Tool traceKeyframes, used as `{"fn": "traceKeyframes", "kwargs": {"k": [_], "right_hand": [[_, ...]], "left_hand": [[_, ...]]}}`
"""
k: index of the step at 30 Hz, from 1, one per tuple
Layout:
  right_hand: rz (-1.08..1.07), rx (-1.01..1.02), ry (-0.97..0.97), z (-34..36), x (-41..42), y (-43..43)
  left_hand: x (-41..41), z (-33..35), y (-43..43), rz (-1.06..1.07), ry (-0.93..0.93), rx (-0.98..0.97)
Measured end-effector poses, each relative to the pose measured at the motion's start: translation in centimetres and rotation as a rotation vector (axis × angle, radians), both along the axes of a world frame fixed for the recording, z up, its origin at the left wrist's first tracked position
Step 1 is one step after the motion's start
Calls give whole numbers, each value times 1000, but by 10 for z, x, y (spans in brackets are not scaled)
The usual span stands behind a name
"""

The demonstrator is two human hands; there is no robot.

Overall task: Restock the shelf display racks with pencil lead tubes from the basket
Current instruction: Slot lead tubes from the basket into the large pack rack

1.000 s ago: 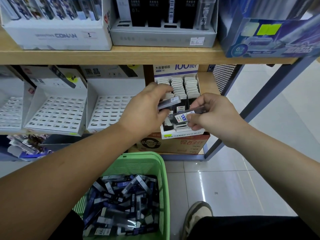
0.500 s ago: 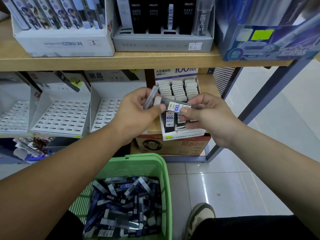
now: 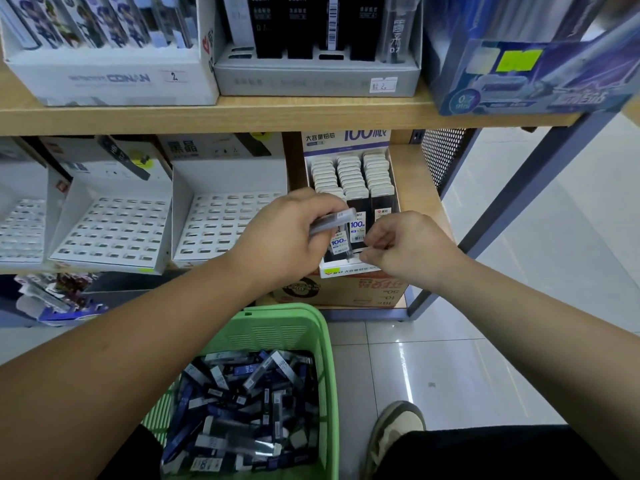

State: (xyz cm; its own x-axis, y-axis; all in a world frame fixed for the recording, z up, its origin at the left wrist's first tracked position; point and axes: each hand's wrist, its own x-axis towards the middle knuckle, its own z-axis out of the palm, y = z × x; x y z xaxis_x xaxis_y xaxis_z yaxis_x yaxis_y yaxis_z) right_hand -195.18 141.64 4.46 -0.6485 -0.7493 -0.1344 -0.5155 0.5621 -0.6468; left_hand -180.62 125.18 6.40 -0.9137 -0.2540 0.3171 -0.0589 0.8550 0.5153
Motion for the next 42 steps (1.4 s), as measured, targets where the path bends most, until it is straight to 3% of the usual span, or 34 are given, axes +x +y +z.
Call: {"fn": "traceKeyframes", "kwargs": {"k": [11, 16, 23, 33, 37, 42], "right_hand": [[3, -38, -72, -2, -1, 0], [-19, -37, -86, -1, 0, 2], [-33, -38, -66, -8, 6, -3], [-106, 79, 141, -10, 17, -32], [-141, 23, 99, -11, 22, -39], [-163, -60, -32, -11, 21, -38]], "left_hand": [[-7, -2, 0, -5, -30, -75], [-12, -3, -6, 179, -43, 79], [-16, -9, -3, 169, 21, 120], [-4, -9, -8, 308, -21, 324], [3, -17, -6, 334, -70, 490], [4, -21, -5, 315, 16, 559]]}}
